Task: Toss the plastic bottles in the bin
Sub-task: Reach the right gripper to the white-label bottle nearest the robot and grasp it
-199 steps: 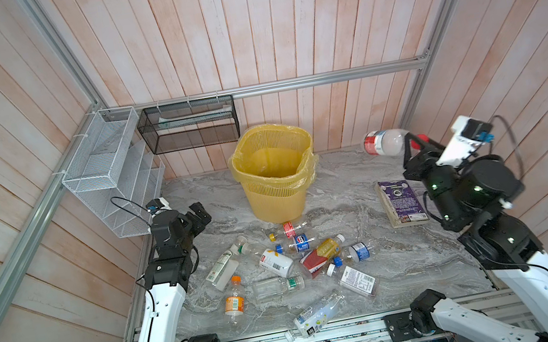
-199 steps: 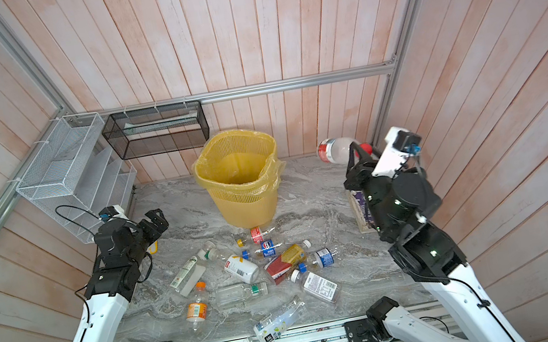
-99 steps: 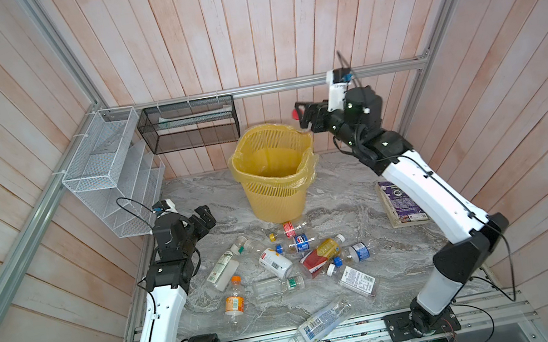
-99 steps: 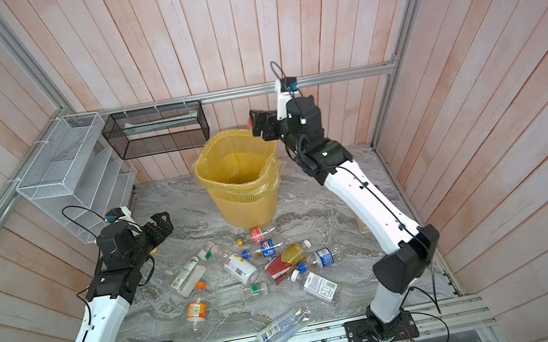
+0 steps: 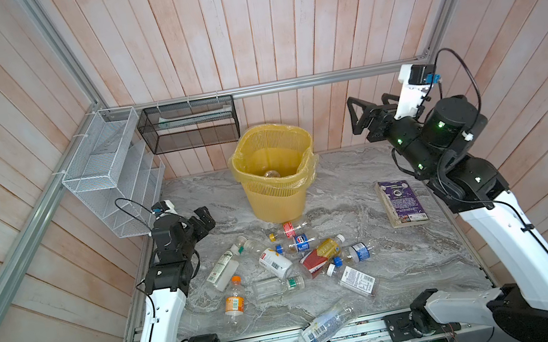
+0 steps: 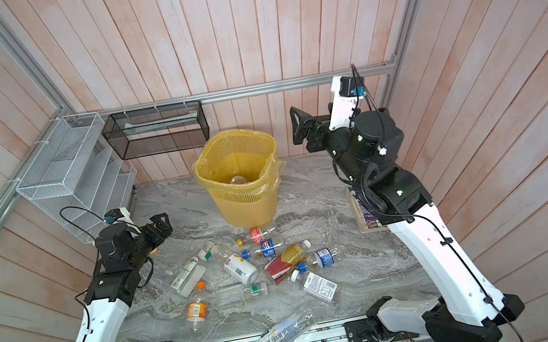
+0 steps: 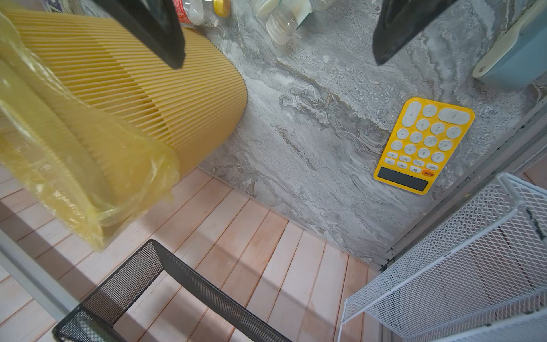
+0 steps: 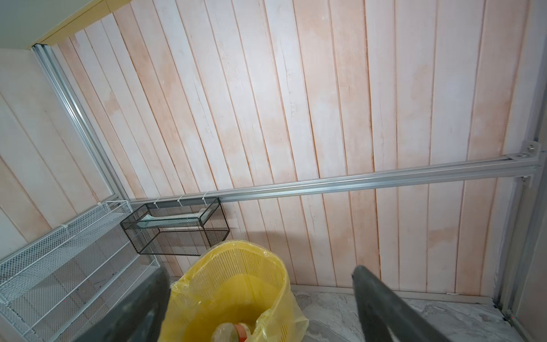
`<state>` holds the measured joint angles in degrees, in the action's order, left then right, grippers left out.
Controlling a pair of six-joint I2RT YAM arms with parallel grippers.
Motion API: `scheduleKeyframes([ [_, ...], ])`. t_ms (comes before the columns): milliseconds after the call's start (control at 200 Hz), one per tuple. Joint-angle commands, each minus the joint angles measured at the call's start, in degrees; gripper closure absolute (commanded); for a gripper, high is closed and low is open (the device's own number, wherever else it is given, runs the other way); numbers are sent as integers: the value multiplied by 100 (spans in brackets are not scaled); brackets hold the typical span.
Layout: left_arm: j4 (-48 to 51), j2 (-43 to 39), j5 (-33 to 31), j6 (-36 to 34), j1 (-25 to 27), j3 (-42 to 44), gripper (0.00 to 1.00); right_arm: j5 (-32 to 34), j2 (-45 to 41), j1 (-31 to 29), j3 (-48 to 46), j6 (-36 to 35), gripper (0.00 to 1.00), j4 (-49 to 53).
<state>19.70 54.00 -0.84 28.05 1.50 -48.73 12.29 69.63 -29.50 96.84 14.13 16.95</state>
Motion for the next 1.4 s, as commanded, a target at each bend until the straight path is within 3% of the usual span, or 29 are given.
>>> scheduleKeyframes([
  [0,-116,5,1,-125,-1,48,0,179,122,98,-493,57,3,271],
  [180,-138,43,17,-110,4,54,0,-9,-251,162,-1270,314,3,443],
  [315,-225,-44,-45,-83,1,169,0,-722,-660,111,-2367,766,7,665],
  [385,-213,-45,-83,-120,-3,175,0,-1012,-821,-132,-2986,708,9,833],
  [500,-178,82,3,-158,-1,98,0,-898,-854,-659,-3372,486,11,1475],
  [745,-158,265,285,-118,-7,26,0,-1324,-672,-1673,-3464,-991,12,1674],
  [1030,2,256,360,-263,-18,-23,0,-1016,510,-3179,-3153,-2789,12,2323],
  [1225,90,269,357,-405,-35,-62,0,-1710,330,-3399,-3391,-3226,14,2338],
  [1395,148,251,356,-389,-44,-93,0,-1747,541,-3830,-3679,-3139,16,2550],
])
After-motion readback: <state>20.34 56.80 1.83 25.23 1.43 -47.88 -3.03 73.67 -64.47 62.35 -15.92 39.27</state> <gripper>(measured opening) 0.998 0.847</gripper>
